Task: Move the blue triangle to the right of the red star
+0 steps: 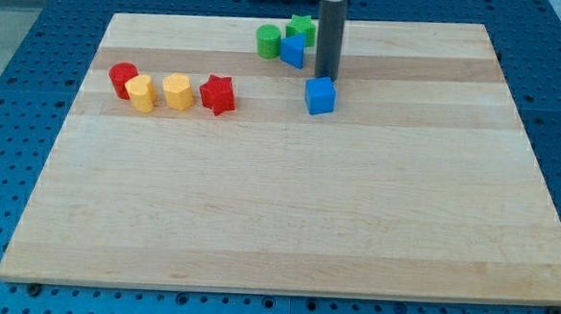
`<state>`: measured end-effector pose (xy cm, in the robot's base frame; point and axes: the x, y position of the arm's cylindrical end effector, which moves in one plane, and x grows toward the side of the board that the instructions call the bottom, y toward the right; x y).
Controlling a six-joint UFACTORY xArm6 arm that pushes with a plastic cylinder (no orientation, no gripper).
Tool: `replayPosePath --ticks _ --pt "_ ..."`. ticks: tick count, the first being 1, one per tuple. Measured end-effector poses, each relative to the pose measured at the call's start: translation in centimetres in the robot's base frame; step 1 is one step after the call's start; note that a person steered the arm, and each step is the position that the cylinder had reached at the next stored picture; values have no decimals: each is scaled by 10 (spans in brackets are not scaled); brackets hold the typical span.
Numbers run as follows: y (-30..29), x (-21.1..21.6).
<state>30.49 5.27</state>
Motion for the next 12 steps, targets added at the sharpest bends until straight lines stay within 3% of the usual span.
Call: replayPosePath --ticks 1,2,4,5,8,12 --pt "8 -45" --pt "6 -56" --pt "-56 -56" --pt "-58 -55" --pt "-111 -26" --pt "-111 17"
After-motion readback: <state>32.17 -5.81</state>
